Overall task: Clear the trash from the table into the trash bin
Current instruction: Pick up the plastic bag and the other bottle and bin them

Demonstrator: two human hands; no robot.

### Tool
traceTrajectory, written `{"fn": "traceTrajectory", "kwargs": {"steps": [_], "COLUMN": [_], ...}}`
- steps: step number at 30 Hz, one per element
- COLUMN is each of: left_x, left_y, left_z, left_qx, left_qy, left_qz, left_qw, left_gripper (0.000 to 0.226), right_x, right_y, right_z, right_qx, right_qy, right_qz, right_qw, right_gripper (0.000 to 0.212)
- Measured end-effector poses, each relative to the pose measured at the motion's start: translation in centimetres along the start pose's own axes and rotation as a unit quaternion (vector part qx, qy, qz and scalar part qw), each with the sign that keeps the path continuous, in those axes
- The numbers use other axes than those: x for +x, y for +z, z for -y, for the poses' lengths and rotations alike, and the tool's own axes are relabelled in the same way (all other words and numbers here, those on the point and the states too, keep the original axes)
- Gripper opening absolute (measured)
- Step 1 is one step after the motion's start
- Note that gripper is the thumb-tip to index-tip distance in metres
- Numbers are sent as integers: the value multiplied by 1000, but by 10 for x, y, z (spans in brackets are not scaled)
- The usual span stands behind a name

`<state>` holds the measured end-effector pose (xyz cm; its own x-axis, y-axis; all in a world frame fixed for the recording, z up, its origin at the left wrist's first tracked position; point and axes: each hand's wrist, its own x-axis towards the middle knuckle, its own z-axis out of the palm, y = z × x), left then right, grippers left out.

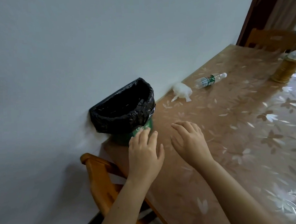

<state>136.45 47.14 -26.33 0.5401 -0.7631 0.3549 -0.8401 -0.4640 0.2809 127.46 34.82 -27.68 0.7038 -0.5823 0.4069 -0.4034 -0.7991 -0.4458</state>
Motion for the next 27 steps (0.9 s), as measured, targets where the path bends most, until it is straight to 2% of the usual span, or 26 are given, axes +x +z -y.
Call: {"fn": "traceTrajectory", "kwargs": {"steps": [14, 27], "left_x": [-89, -166], "left_y": [20, 18], "left_z": [-127, -172], "left_qx": [-45, -131], "left_qy": [64, 202], "left_qz": [47, 85], "left_qw": [996, 967], "left_gripper": [46, 46], "right_x": [-155, -277], "right_y": [-86, -127], "right_z": [-60, -35], "right_qx": [-61, -100], "right_qy": [72, 208], "right_qz": [5, -89], "right_qw": [996, 969], "right_gripper": [40, 38]}}
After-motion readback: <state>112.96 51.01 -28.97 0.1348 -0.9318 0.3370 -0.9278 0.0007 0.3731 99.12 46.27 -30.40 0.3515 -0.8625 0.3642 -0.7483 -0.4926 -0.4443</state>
